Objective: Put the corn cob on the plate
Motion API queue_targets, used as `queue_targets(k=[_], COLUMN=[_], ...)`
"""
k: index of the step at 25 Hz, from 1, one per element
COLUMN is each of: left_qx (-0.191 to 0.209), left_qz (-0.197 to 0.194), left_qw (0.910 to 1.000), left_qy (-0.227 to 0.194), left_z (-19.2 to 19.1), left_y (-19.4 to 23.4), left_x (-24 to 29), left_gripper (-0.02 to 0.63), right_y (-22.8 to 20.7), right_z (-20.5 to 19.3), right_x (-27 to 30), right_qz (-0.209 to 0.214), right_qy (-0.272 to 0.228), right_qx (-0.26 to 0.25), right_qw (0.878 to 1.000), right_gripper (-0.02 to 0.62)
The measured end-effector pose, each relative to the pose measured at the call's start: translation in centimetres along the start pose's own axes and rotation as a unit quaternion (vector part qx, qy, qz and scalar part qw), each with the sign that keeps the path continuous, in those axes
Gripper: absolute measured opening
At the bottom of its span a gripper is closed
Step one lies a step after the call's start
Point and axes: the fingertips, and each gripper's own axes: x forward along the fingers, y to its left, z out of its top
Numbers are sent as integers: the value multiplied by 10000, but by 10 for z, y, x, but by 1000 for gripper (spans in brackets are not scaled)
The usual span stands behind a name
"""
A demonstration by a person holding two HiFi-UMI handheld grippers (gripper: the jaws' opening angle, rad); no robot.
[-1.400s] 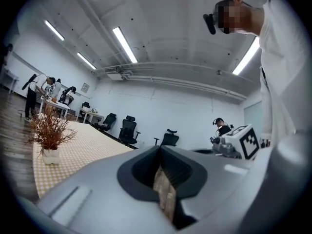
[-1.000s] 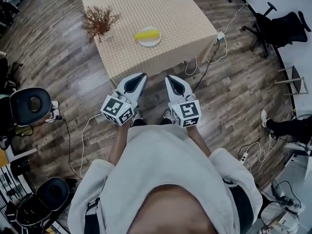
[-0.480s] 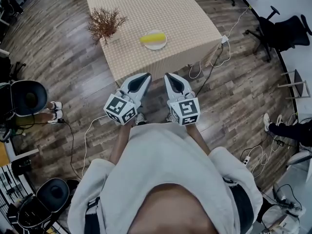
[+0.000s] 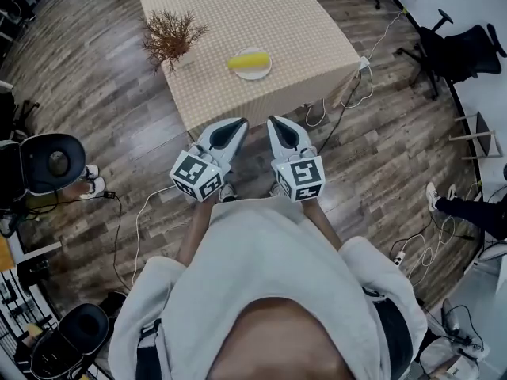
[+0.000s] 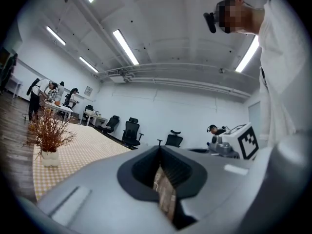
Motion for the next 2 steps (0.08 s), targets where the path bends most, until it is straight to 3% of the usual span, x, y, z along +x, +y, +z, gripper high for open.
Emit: queue_targets(k=[2], left_qx=[5], left_qz=[-23], left_qw=[10000], left_qy=[0], left_z=[0], left_y=[-3], left_x=[0], left_gripper=[9], right_y=[0], right_z=[0], right_x=[-1], right_qz=[0], right_qy=[9], right_qx=[-9], right_qw=[10000], right_gripper=[-3])
